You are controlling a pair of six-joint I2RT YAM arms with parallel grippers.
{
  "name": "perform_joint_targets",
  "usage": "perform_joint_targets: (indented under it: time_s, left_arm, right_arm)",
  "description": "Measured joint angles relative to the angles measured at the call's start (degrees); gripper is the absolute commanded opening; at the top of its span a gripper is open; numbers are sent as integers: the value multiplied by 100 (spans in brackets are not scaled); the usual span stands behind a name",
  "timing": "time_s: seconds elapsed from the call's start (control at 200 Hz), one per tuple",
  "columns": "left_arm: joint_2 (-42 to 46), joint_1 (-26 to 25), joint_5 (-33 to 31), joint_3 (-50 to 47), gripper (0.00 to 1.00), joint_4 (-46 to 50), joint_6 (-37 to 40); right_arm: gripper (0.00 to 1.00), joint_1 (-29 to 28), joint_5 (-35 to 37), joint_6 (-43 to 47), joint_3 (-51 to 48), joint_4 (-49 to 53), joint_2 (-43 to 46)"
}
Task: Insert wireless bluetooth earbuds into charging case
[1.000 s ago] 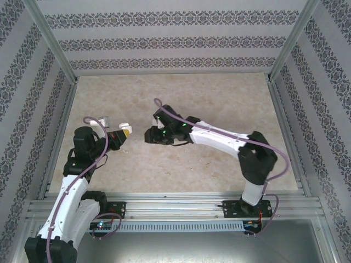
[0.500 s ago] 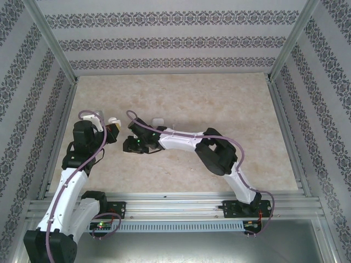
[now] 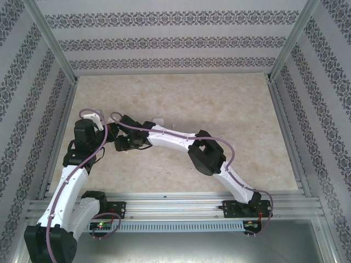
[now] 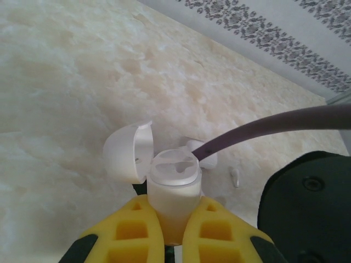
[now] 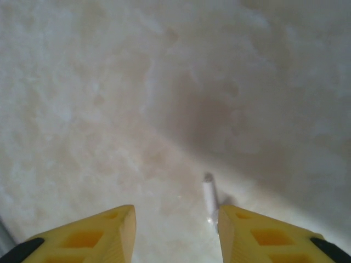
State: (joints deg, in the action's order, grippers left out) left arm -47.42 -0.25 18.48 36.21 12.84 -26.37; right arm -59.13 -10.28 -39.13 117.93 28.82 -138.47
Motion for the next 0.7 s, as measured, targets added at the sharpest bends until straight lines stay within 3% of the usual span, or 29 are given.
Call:
perform_joint_targets:
  time_s: [0.425, 0.704]
  left_arm:
    - [-243, 114, -356, -7, 0, 92, 2]
    - [-251, 131, -483, -7, 0, 256, 0]
  right_arm:
    - [47, 0, 256, 726, 1067, 922, -671]
    - [39, -17, 251, 977, 1248, 1029, -846]
